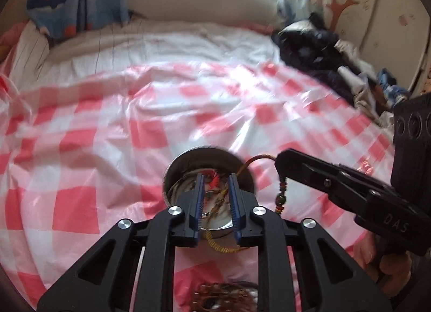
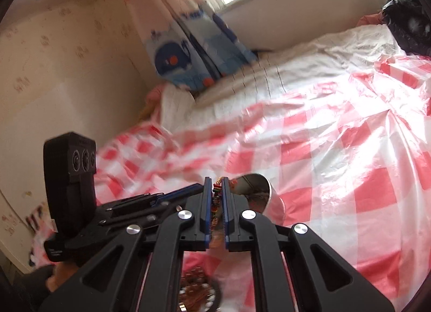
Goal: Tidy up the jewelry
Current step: 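Open the left tool over the tin while the right tool releases its bangle inside, then withdraw both open tools from the tin back to the jewelry heap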
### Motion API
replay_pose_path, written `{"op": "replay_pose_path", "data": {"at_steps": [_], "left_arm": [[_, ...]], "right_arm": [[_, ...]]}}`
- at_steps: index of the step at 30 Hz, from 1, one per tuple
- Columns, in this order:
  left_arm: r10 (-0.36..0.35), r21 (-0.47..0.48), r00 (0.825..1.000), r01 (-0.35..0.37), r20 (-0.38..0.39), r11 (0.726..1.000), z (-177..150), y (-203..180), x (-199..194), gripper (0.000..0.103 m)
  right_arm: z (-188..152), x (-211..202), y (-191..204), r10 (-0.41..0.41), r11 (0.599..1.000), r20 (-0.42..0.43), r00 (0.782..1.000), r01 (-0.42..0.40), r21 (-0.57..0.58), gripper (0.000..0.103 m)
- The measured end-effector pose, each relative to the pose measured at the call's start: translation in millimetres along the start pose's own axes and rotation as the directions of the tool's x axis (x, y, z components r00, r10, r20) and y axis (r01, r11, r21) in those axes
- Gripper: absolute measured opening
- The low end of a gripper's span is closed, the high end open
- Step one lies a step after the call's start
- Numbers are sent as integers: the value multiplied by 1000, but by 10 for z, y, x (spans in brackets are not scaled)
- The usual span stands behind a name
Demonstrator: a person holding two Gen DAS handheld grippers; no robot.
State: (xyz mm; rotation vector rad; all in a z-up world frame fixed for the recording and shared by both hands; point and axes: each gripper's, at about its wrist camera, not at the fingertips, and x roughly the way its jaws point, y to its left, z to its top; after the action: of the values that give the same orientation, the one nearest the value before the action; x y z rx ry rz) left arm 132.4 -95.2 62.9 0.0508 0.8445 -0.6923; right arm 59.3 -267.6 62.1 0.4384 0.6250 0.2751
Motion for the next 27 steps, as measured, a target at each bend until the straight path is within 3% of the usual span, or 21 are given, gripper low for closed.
{"op": "replay_pose_path", "data": {"at_steps": [2, 6, 8, 16, 18, 23, 27], "left_arm": [[13, -6, 1000, -13, -6, 1000, -36, 68, -34, 22], [41, -10, 999, -40, 28, 999, -164, 181, -280, 39], [59, -29, 998, -59, 19, 998, -257, 253, -376, 40], [67, -33, 997, -67, -24, 997, -579, 202, -520, 42], [103, -3, 995, -103, -1, 995, -526, 120, -476, 42], [73, 21, 993, -76, 91, 997, -282, 21, -402, 48], [58, 22, 995, -59, 77, 998, -134, 38, -193, 50]], "right_arm": [[-15, 184, -41, -66, 998, -70, 995, 66, -7, 9], [-63, 179, -35, -116, 993, -94, 989, 114, -23, 13], [-92, 98, -31, -136, 991, -87, 987, 135, -19, 28], [-401, -294, 18, -132, 991, -98, 986, 134, 10, 46], [-438, -295, 42, -130, 991, -110, 985, 132, 13, 47], [-423, -335, 34, -116, 993, -87, 989, 118, 23, 50], [-422, -327, -18, -112, 992, -90, 990, 117, 45, 51]]}}
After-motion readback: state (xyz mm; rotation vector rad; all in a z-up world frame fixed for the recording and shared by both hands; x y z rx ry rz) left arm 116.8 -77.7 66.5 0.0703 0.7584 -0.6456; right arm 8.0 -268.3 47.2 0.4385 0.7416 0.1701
